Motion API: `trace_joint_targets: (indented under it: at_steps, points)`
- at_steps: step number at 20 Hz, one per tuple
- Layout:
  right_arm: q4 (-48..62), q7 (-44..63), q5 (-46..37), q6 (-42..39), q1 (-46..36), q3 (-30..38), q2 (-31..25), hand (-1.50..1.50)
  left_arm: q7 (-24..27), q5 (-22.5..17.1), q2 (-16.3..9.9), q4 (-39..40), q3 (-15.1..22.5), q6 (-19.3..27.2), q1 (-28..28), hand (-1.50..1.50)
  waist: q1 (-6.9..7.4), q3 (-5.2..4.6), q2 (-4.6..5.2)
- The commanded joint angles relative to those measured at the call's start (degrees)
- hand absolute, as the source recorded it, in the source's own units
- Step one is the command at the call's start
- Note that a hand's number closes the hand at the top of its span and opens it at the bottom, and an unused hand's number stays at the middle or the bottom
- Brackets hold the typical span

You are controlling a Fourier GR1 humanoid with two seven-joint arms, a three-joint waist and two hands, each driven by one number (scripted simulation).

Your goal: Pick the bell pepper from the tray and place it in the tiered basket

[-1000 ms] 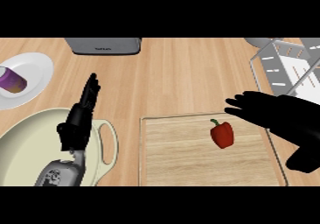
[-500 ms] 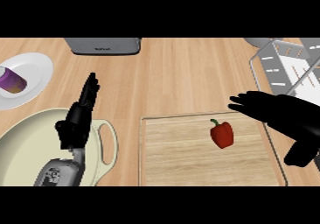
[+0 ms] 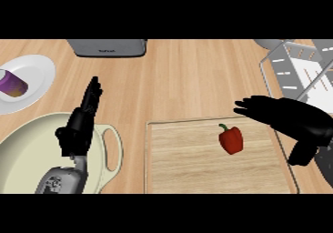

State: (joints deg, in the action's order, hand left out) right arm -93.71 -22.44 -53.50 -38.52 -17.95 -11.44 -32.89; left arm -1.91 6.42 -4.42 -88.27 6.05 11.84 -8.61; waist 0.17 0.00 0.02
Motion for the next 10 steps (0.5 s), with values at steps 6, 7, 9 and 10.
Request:
trace_joint_targets:
  at_steps: [6, 7, 9, 10]
  points:
    - [2.46, -1.8, -3.52, 0.04, 0.03, -2.02, 4.55, -1.5, 1.61, 2.48, 3.15, 3.23, 0.55, 1.35, -1.22, 0.0, -0.14, -0.01, 0.03]
    - [-0.03, 2.35, -2.97, -5.5, -2.68, -1.88, 6.36, -1.5, -0.31, 2.21, 2.87, 1.14, 0.79, 0.75, -0.16, 0.0, -0.06, -0.01, -0.02]
    - [3.14, -1.71, -3.13, -1.97, -0.61, -1.25, 4.58, -1.5, -1.51, -0.09, -0.84, 0.75, -2.98, -2.68, -2.44, 0.0, -0.1, 0.0, 0.01]
    - [-3.6, 2.48, -3.46, -5.84, 0.22, -1.63, 6.24, -1.5, -1.0, 0.96, 0.79, -0.82, -1.54, -1.33, 0.21, 0.0, -0.16, -0.01, -0.06]
